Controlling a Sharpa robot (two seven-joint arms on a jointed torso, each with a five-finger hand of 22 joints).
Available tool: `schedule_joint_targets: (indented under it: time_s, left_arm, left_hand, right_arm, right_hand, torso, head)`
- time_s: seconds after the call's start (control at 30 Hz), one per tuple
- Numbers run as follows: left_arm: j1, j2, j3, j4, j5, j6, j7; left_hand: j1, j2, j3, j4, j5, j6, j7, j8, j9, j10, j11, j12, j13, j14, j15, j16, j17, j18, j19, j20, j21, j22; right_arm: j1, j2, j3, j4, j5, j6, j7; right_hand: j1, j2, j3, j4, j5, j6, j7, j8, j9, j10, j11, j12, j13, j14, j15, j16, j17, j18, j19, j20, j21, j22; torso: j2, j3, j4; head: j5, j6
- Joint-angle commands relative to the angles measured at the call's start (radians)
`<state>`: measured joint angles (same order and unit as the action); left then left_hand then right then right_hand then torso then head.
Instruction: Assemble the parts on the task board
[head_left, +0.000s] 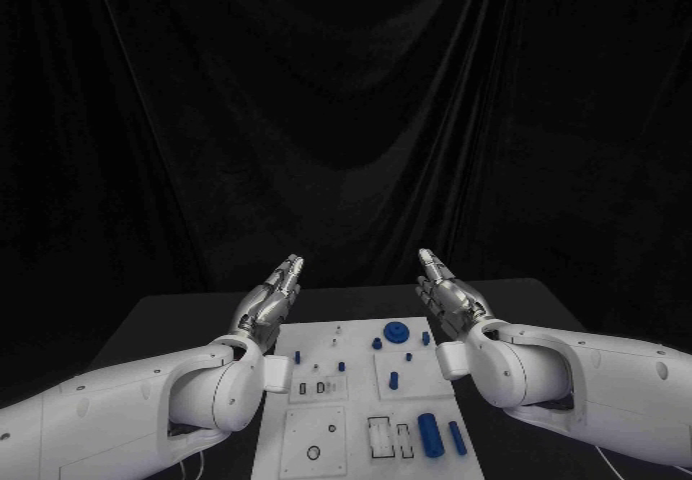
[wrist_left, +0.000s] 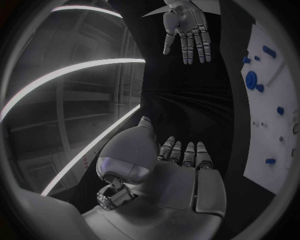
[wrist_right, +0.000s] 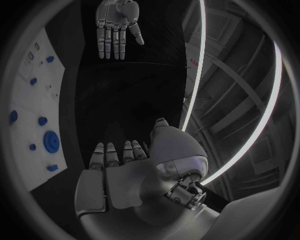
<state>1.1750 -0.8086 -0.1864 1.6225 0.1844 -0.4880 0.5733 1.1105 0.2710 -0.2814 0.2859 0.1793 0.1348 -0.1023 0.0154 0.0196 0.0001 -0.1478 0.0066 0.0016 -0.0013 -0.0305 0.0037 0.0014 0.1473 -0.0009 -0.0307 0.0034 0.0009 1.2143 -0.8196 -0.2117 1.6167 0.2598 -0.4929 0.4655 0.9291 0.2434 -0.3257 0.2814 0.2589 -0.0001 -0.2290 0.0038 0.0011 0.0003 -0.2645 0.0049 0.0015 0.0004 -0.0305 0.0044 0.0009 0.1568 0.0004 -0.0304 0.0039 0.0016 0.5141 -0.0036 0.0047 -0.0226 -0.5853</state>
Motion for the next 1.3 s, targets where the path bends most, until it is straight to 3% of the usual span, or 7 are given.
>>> schedule_joint_targets:
  time_s: [0.03, 0.2, 0.6, 0.67, 0.73, 1.07, 1.3]
  left_arm:
    - [0.016, -0.002, -0.015, 0.010, 0.112, 0.168, 0.082]
    - [0.025, -0.004, -0.028, 0.014, 0.131, 0.196, 0.091]
    - [0.024, -0.017, -0.028, -0.045, -0.025, 0.280, 0.171]
    - [0.023, -0.020, -0.028, -0.049, -0.027, 0.287, 0.173]
    - [0.023, -0.025, -0.028, -0.055, -0.048, 0.303, 0.172]
    - [0.023, -0.065, -0.028, -0.072, -0.246, 0.324, 0.185]
    - [0.023, -0.100, -0.028, -0.087, -0.434, 0.343, 0.196]
  left_hand:
    - [0.035, -0.007, -0.008, 0.003, 0.011, 0.009, -0.012, 0.005, 0.001, 0.000, -0.015, -0.007, -0.002, 0.001, -0.143, -0.004, -0.001, 0.018, 0.001, -0.046, -0.003, -0.001]
    - [0.059, -0.006, -0.011, 0.006, 0.020, 0.006, 0.012, 0.005, 0.001, 0.000, 0.012, -0.007, -0.002, 0.001, -0.076, -0.004, -0.001, 0.027, 0.001, 0.082, -0.003, -0.001]
    - [0.075, 0.005, -0.005, 0.005, 0.043, -0.005, 0.022, 0.004, 0.000, 0.000, 0.027, -0.007, -0.002, 0.001, -0.081, -0.004, -0.001, 0.030, 0.001, 0.075, -0.003, -0.001]
    - [0.085, 0.005, -0.003, 0.004, 0.058, -0.001, 0.024, 0.004, 0.001, 0.000, 0.029, -0.007, -0.002, 0.001, -0.081, -0.004, -0.001, 0.030, 0.001, 0.075, -0.003, -0.001]
    - [0.126, -0.003, 0.005, 0.003, 0.108, 0.016, 0.037, 0.007, 0.003, 0.000, 0.040, -0.007, -0.002, 0.001, -0.080, -0.004, -0.001, 0.031, 0.001, 0.074, -0.003, -0.001]
    - [0.226, -0.008, 0.026, 0.004, 0.181, 0.029, 0.064, 0.009, 0.004, 0.000, 0.072, -0.007, -0.002, 0.001, -0.060, -0.004, -0.001, 0.033, 0.001, 0.068, -0.003, -0.001]
    - [0.314, -0.019, 0.041, 0.005, 0.255, 0.077, 0.074, 0.013, 0.008, 0.000, 0.081, -0.007, -0.002, 0.001, -0.044, -0.004, -0.001, 0.031, 0.001, 0.108, -0.003, -0.001]
  right_arm:
    - [0.019, -0.006, -0.018, 0.010, 0.145, 0.177, -0.061]
    - [0.033, -0.009, -0.036, 0.014, 0.175, 0.212, -0.070]
    - [0.032, -0.049, -0.036, -0.007, 0.154, 0.284, -0.076]
    - [0.032, -0.051, -0.036, -0.012, 0.104, 0.274, -0.082]
    - [0.032, -0.055, -0.036, -0.018, 0.034, 0.265, -0.087]
    - [0.068, -0.092, -0.036, -0.049, -0.392, 0.302, -0.172]
    - [0.138, -0.122, -0.036, -0.057, -0.571, 0.368, -0.348]
  right_hand:
    - [0.052, -0.023, -0.018, 0.002, -0.053, 0.000, -0.009, -0.004, -0.001, 0.000, -0.010, -0.005, -0.001, 0.000, -0.260, -0.004, -0.001, 0.019, 0.000, -0.106, -0.004, -0.002]
    - [0.061, -0.032, -0.018, 0.000, -0.067, 0.000, 0.001, -0.004, -0.001, 0.000, -0.002, -0.005, -0.001, 0.000, -0.255, -0.004, -0.001, 0.020, 0.000, -0.102, -0.004, -0.002]
    - [0.087, -0.041, -0.008, -0.001, -0.061, 0.002, 0.039, -0.002, 0.000, 0.000, 0.038, -0.005, -0.001, 0.000, -0.210, -0.004, -0.001, 0.024, 0.000, -0.081, -0.004, -0.002]
    - [0.107, -0.051, -0.004, -0.009, -0.033, 0.014, 0.077, 0.005, 0.004, 0.000, 0.078, -0.005, -0.001, 0.000, -0.153, -0.004, -0.001, 0.022, 0.000, -0.037, -0.004, -0.002]
    - [0.124, -0.068, -0.001, -0.013, -0.002, 0.035, 0.123, 0.016, 0.009, 0.003, 0.126, 0.003, 0.002, 0.000, 0.016, -0.004, -0.001, -0.014, 0.000, 0.087, -0.004, -0.002]
    - [0.287, -0.114, 0.061, -0.007, 0.118, 0.089, 0.192, 0.029, 0.017, 0.009, 0.214, 0.003, 0.002, 0.000, 0.087, -0.004, -0.001, 0.013, 0.011, 0.185, 0.004, 0.004]
    - [0.421, -0.119, 0.070, -0.041, 0.182, 0.207, 0.303, 0.052, 0.030, 0.087, 0.322, 0.022, 0.017, 0.210, 0.229, 0.049, 0.035, 0.010, 0.285, 0.316, 0.111, 0.052]
  torso:
    - [0.000, -0.0001, 0.0001]
    - [0.000, -0.0001, 0.0001]
    - [0.029, -0.0097, 0.0037]
    - [0.031, -0.0102, 0.0054]
    - [0.030, -0.0098, 0.0045]
    - [0.058, -0.0097, 0.0071]
    - [0.088, -0.0130, 0.0159]
  head:
    - [0.000, 0.000]
    - [0.000, 0.000]
    - [-0.005, -0.006]
    - [0.001, -0.012]
    - [0.000, -0.013]
    - [-0.002, -0.053]
    - [0.001, -0.083]
